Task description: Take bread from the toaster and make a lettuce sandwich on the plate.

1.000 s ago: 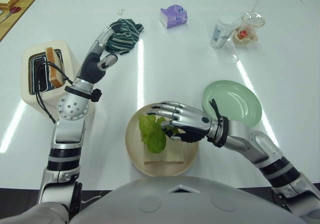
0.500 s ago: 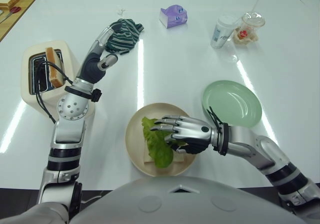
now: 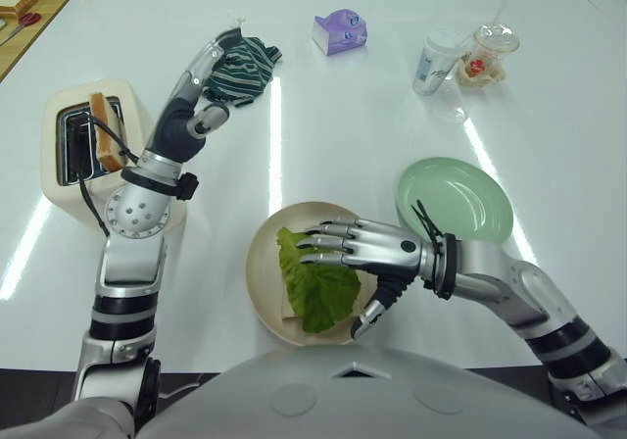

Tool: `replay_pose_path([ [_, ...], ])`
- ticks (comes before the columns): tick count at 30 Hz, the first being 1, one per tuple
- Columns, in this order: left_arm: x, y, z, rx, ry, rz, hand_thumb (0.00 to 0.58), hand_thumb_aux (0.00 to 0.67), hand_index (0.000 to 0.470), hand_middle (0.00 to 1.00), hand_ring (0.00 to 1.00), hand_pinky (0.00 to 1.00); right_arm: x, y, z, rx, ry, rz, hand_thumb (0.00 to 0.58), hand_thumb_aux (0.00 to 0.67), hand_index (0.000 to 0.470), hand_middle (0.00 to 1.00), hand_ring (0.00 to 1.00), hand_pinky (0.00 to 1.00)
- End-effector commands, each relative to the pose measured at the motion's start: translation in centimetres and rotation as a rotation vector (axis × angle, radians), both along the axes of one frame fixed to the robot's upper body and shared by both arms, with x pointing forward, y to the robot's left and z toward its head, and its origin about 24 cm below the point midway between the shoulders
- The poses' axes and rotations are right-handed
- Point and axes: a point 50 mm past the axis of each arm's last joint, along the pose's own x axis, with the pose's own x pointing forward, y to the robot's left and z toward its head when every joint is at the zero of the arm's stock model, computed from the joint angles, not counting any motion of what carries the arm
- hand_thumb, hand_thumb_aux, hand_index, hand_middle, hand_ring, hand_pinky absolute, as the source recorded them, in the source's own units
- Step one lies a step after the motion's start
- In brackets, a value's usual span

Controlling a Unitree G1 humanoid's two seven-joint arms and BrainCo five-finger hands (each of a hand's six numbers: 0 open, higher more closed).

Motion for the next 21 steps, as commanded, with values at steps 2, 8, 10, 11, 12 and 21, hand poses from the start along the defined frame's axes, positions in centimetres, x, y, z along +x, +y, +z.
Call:
replay_pose_path([
  [2, -2.0, 2.1, 5.9, 0.114, -0.240, 0.141, 0.000, 0.000, 0.000, 0.00, 0.00, 0.00, 0.9, -0.8, 1.9, 0.067, -0.076, -0.088, 0.000, 0.000, 0.000, 0.00, 0.00, 0.00],
  [8, -2.3, 10.6, 7.3, 0.554, -0.196, 0.620, 0.000, 0.000, 0.000, 0.00, 0.00, 0.00, 1.0, -1.5, 1.5, 0.087, -0.094, -0.158, 0.000, 0.000, 0.000, 0.00, 0.00, 0.00],
  [10, -3.3, 13.1, 6.4, 0.645, -0.076, 0.716, 0.000, 0.000, 0.000, 0.00, 0.00, 0.00, 1.0, -1.7, 1.4, 0.086, -0.100, -0.175, 0.000, 0.000, 0.000, 0.00, 0.00, 0.00],
  [11, -3.8, 13.6, 5.6, 0.672, -0.009, 0.724, 0.000, 0.000, 0.000, 0.00, 0.00, 0.00, 1.0, -1.8, 1.4, 0.086, -0.101, -0.180, 0.000, 0.000, 0.000, 0.00, 0.00, 0.00],
  [12, -4.3, 14.0, 4.6, 0.703, 0.068, 0.728, 0.000, 0.000, 0.000, 0.00, 0.00, 0.00, 1.1, -1.9, 1.5, 0.086, -0.104, -0.184, 0.000, 0.000, 0.000, 0.00, 0.00, 0.00],
  [21, -5.2, 15.1, 0.2, 0.936, 0.322, 0.795, 0.000, 0.000, 0.000, 0.00, 0.00, 0.00, 1.4, -1.4, 1.3, 0.085, -0.115, -0.170, 0.000, 0.000, 0.000, 0.00, 0.00, 0.00],
])
